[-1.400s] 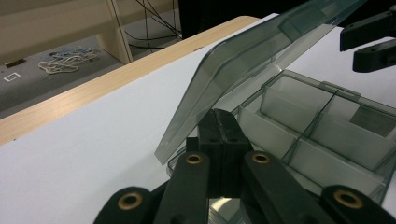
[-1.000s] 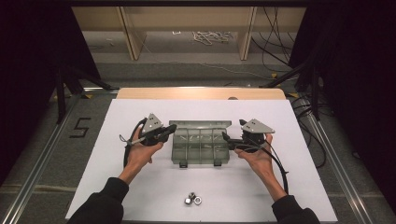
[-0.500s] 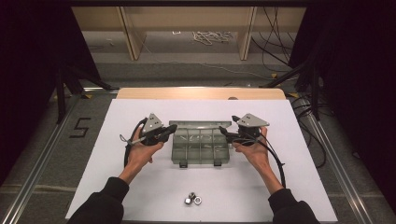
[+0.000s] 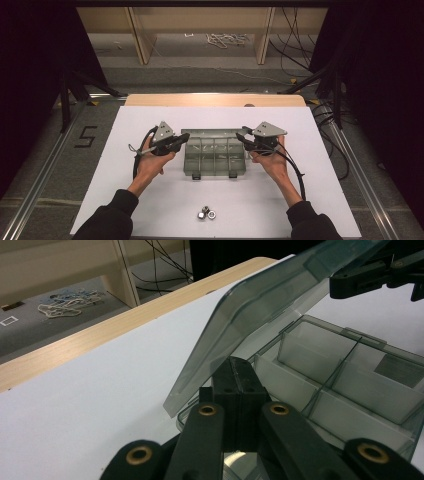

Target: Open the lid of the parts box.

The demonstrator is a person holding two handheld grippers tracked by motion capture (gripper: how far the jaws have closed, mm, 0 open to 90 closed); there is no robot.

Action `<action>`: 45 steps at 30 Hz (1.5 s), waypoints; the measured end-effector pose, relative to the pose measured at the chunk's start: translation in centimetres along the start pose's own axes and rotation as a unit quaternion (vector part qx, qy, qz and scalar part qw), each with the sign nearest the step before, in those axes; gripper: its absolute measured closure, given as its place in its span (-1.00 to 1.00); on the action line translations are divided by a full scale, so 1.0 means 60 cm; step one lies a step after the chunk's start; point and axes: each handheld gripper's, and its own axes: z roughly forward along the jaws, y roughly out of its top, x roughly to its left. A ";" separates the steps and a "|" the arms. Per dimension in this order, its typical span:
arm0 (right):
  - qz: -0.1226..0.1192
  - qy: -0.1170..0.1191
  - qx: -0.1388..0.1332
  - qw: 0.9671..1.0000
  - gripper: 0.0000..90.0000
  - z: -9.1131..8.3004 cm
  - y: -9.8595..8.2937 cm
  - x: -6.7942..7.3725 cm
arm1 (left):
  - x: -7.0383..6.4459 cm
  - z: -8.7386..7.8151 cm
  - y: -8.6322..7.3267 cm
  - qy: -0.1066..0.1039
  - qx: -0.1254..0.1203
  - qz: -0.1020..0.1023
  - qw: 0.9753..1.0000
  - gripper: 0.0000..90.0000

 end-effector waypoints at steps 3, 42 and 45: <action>0.003 0.002 0.008 1.000 0.45 -0.002 0.000 0.002 | -0.001 -0.001 -0.001 -0.003 -0.002 -0.001 1.000 0.88; 0.041 -0.035 0.025 0.998 0.81 -0.006 0.003 -0.004 | -0.035 -0.014 -0.060 -0.024 0.139 0.012 0.990 0.42; 0.057 -0.046 0.033 0.997 0.84 -0.004 0.007 -0.004 | -0.037 -0.014 -0.062 -0.022 0.137 0.000 0.990 0.43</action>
